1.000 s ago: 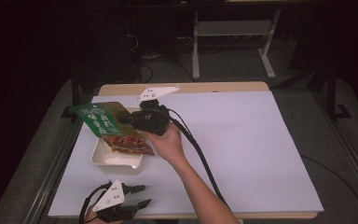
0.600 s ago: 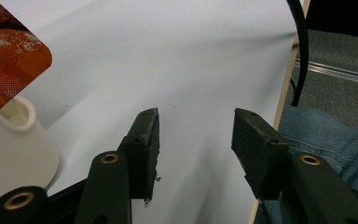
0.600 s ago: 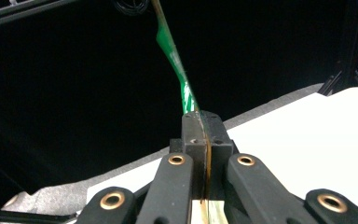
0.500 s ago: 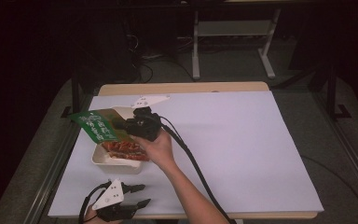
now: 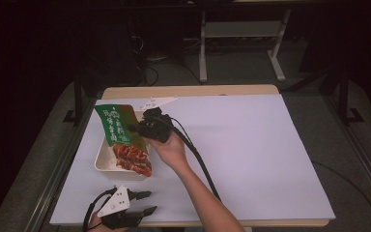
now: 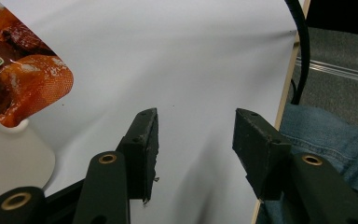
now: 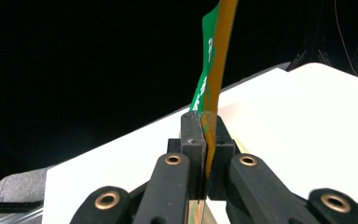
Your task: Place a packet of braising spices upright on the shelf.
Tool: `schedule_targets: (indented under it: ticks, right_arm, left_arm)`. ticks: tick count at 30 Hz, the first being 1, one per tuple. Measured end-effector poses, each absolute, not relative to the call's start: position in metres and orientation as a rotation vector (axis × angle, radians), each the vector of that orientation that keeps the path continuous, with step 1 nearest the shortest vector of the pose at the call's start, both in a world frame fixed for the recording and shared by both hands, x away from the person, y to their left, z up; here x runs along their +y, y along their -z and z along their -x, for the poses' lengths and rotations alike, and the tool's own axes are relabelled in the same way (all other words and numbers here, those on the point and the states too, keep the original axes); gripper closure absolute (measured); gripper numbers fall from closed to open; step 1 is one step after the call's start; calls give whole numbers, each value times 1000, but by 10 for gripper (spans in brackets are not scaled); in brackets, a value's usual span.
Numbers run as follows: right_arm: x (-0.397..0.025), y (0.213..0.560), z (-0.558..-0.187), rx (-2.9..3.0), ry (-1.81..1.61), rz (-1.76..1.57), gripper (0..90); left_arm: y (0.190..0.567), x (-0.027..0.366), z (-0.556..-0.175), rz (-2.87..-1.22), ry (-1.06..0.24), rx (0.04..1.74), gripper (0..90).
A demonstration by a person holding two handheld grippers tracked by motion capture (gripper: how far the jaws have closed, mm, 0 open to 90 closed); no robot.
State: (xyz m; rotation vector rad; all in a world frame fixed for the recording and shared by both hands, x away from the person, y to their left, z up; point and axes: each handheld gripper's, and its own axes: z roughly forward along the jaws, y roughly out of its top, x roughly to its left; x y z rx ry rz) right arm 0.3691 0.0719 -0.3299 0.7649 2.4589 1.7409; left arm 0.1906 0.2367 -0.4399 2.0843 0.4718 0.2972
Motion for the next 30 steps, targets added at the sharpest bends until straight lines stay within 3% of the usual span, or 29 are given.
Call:
schedule_targets:
  ticks: [20,22,26,30]
  right_arm:
    - [83,358,-398,2741,-1526,-810,762]
    - [84,361,-399,2760,-1508,-814,765]
    - [88,368,-399,2785,-1519,-813,889]
    - [85,363,-387,2714,-1609,-788,896]
  left_arm:
    - [439,236,-192,-2081,-301,465,499]
    - [439,236,-192,-2082,-301,464,499]
    - [439,237,-191,-2080,-304,464,500]
    - [439,238,-191,-2075,-303,470,500]
